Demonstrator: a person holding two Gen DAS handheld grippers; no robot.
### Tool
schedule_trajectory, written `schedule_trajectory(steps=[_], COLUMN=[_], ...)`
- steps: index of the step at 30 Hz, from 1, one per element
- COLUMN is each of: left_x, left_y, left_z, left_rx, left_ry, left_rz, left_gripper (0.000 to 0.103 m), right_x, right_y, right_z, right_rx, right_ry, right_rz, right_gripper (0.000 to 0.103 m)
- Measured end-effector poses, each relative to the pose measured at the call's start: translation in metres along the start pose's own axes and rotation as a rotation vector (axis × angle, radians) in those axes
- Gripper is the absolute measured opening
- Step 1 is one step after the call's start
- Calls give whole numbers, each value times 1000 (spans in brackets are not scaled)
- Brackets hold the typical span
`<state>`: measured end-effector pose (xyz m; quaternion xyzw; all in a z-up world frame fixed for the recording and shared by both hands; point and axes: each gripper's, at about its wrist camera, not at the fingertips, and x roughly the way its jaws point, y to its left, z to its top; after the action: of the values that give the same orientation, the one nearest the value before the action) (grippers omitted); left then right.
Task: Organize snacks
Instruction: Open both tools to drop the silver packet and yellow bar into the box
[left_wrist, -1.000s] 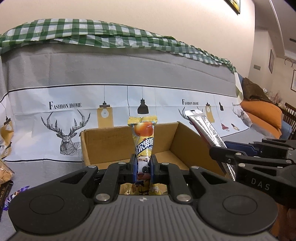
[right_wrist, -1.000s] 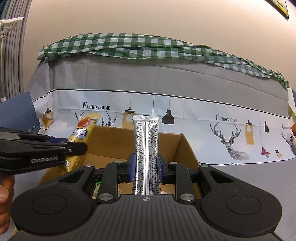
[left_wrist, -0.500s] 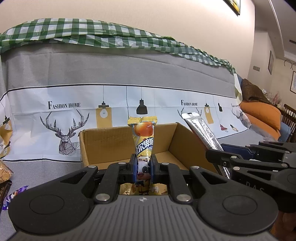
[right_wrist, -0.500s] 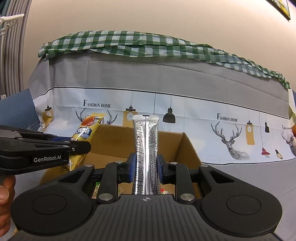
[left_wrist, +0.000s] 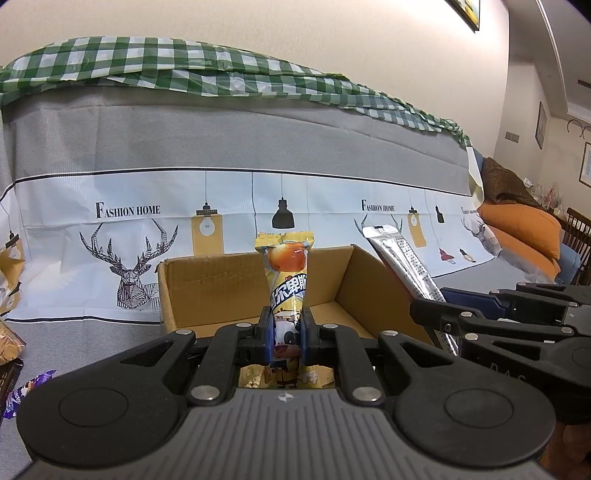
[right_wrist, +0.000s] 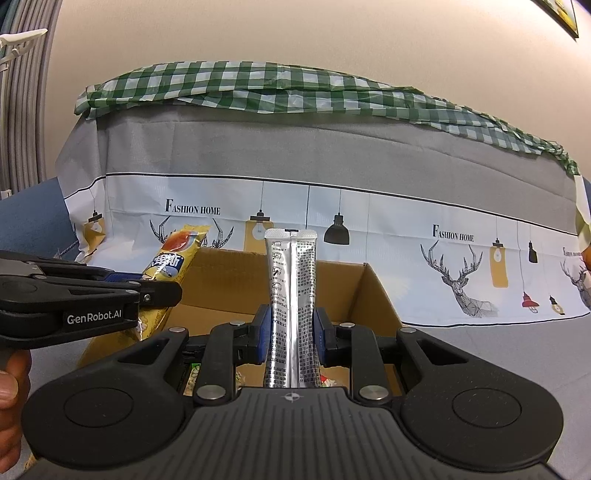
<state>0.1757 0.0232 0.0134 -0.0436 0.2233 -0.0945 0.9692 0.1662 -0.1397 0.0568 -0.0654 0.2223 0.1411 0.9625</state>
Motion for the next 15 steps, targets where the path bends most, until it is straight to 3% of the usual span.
schedule_trajectory(steps=[13, 14, 15], left_x=[-2, -2, -2], left_y=[1, 1, 2], left_z=[1, 1, 1], left_rx=[-12, -18, -23], left_ry=[-4, -2, -1], left_rz=[-5, -10, -10], left_gripper=[14, 20, 32], right_x=[0, 1, 1], right_y=[0, -1, -1], right_z=[-1, 0, 0], right_rx=[2, 4, 9], right_ry=[4, 6, 10], right_rz=[0, -2, -9], right_gripper=[25, 27, 29])
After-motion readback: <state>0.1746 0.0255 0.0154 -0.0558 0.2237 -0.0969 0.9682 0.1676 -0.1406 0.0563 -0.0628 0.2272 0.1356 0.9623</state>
